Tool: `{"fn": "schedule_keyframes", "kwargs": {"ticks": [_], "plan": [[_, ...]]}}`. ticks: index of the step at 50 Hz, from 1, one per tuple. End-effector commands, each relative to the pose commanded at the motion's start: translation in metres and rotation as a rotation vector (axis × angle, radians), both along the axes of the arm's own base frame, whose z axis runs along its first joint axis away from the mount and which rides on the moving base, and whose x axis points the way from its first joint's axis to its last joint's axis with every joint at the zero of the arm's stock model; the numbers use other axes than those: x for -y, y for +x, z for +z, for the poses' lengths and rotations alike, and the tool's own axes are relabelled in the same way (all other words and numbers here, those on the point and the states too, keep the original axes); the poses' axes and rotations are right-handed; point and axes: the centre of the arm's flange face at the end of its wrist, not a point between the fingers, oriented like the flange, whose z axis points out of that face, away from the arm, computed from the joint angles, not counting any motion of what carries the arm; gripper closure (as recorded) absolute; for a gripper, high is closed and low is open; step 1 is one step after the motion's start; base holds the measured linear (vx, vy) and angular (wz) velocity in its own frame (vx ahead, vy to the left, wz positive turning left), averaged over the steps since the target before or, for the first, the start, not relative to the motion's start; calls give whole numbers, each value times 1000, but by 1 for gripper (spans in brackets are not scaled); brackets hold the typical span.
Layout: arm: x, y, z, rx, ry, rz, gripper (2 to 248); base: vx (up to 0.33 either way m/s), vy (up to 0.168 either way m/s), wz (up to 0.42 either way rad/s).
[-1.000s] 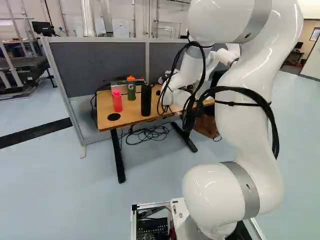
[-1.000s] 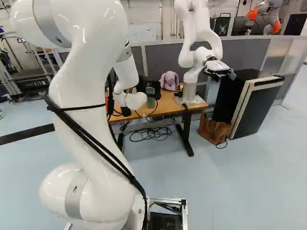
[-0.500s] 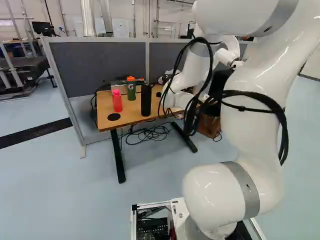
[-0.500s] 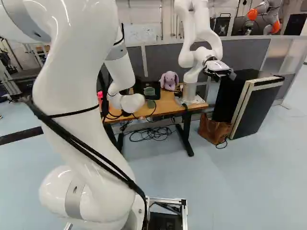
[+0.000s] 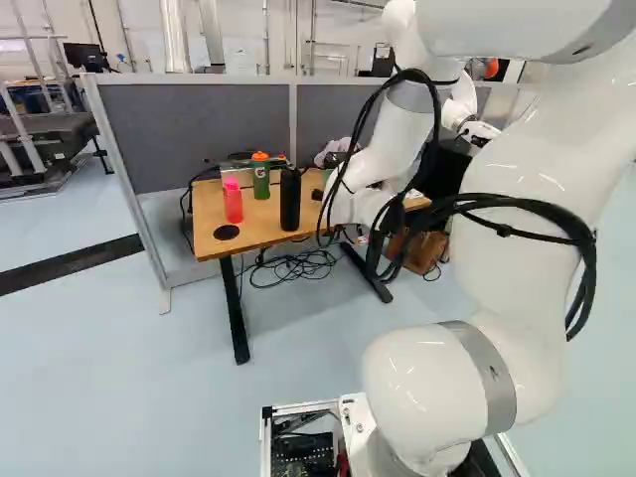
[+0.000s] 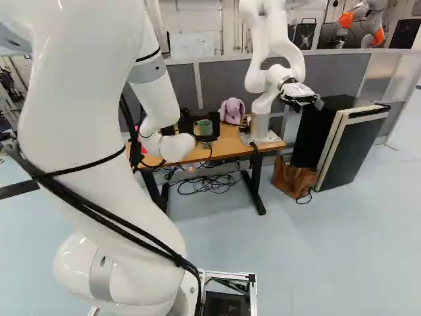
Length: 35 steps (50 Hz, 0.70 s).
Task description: Place the green cup on the table
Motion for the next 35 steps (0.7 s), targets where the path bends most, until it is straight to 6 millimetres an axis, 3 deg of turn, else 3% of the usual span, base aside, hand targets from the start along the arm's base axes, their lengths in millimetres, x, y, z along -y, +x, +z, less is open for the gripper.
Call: {"fn": "schedule_keyframes", "kwargs": {"ticks": [27, 35], "plan": [[-2, -54, 1, -9, 0, 8, 3, 0, 0, 0], [-2, -59, 1, -10, 0, 8, 3, 0, 0, 0]]}}
